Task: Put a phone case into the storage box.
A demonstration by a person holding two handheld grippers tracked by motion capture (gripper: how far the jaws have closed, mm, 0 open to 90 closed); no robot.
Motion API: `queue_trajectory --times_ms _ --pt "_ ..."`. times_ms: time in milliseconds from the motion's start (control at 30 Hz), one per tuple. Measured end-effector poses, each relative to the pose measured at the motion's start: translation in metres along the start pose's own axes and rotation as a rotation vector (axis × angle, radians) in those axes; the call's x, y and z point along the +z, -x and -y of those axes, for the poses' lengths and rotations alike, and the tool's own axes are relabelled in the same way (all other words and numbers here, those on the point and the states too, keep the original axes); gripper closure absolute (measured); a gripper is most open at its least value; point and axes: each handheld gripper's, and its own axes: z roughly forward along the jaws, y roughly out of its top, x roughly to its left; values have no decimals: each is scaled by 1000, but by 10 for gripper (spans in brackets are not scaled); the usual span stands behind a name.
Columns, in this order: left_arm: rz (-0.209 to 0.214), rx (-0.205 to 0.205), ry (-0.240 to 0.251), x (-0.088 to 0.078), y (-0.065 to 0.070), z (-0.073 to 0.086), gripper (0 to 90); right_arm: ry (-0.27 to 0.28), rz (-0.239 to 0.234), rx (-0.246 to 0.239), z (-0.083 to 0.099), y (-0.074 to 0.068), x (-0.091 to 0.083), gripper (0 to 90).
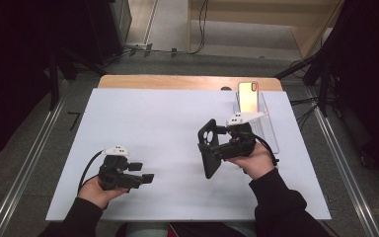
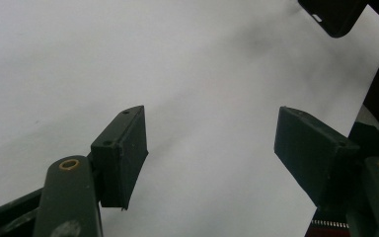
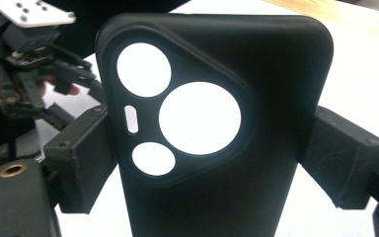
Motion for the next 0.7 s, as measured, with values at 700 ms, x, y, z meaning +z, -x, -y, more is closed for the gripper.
queue_trajectory --times_ms 700 --pt "-17 -32 15 -9 -3 7 287 39 130 43 -18 13 -28 123"
